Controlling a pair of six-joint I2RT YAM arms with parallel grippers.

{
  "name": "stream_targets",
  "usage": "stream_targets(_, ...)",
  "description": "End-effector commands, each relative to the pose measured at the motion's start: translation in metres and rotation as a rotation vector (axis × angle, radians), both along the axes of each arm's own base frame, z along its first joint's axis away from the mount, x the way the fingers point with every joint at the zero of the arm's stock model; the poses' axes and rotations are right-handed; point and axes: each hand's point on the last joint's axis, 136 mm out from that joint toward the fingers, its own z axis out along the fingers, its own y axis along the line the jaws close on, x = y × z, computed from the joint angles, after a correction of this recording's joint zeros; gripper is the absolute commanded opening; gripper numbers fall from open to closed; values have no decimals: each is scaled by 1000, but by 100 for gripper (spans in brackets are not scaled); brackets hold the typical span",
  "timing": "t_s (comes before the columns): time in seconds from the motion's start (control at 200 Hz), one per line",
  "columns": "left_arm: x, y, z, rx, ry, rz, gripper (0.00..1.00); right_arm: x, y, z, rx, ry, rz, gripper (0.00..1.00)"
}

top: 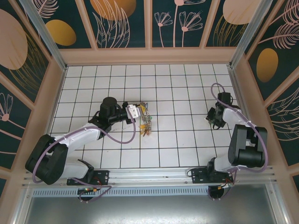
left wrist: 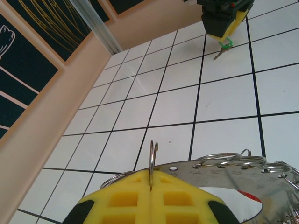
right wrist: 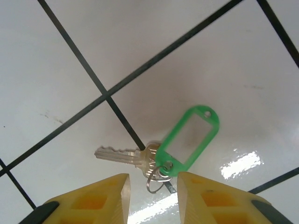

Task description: Put the keys on the keyring

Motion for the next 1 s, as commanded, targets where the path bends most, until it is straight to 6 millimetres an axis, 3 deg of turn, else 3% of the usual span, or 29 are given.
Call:
stream_targets(0.0,3,-6,19,-45,-32,-14,0,1,-1,-5,-47,39,25,31)
stream_targets(0.15,4,-6,16,-37,-24,-14,0,0,1,-17,-59,76,28,21)
stream_targets(0.27,4,-6,16,-33,-24,-10,0,3,-6,-10,-111,66,26,18)
stream_targets(0.385,4,-7,17,-32,-18,-17,0,4,-11,-5,-146,68,35,4)
stream_targets(0.691,4,-7,15,-31,-9,-21,0,10,-2,11,-122,-4,71,0)
stream_targets(0.851,0,-11,15,-40,4,-50,0,28,25,46,-33,-175,199,0)
stream_targets(0.991,-4,-17,41,-112,32,-87,0,40,73,115,31,-504,453,0)
